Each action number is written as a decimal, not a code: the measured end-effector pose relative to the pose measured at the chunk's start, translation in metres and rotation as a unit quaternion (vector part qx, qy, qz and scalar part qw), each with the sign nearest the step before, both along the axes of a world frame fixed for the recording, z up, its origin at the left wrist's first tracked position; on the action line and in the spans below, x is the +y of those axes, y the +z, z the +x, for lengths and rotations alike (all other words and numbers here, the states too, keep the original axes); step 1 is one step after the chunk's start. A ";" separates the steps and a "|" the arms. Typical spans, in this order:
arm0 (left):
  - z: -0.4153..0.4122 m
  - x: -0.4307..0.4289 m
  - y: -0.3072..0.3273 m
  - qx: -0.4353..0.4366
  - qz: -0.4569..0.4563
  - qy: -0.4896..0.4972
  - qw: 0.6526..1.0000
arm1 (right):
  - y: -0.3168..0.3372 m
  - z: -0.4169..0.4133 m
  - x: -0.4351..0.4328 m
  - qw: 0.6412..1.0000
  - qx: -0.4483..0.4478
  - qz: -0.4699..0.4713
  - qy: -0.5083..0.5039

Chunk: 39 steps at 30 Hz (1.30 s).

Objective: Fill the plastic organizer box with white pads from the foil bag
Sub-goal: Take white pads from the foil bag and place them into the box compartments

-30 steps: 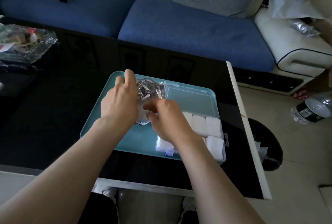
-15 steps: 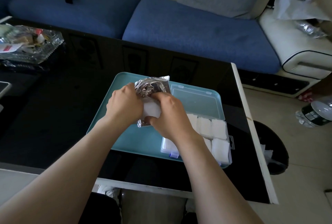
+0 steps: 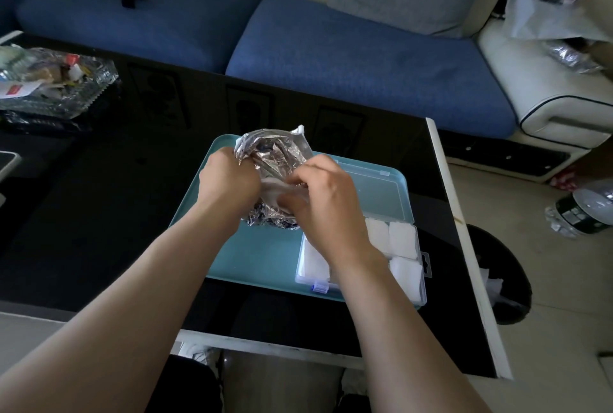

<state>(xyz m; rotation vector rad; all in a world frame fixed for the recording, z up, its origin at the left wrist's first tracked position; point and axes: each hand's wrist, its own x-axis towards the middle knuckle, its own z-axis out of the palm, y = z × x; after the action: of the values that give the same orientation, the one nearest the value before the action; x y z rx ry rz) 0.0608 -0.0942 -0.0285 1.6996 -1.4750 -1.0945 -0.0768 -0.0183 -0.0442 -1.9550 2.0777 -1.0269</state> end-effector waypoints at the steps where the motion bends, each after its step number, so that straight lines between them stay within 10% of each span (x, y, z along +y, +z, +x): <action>1: 0.001 0.000 0.000 0.005 0.002 0.003 1.000 | 0.002 0.000 0.001 1.000 0.001 -0.003 0.011; 22: -0.004 0.009 0.011 0.026 0.077 -0.033 0.996 | 0.001 -0.007 0.001 0.976 -0.194 -0.013 -0.097; 32: -0.007 0.018 0.007 -0.099 0.060 -0.127 0.985 | -0.001 0.000 -0.007 0.902 -0.405 0.059 -0.134; 39: -0.001 0.012 -0.003 -0.219 0.010 -0.122 0.968 | -0.007 -0.002 -0.011 0.929 -0.326 0.035 -0.172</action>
<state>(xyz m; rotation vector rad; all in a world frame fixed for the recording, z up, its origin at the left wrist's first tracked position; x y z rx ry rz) 0.0598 -0.0817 -0.0320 1.8944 -1.9971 -0.8890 -0.0786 -0.0291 -0.0512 -1.0090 2.0290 -1.3963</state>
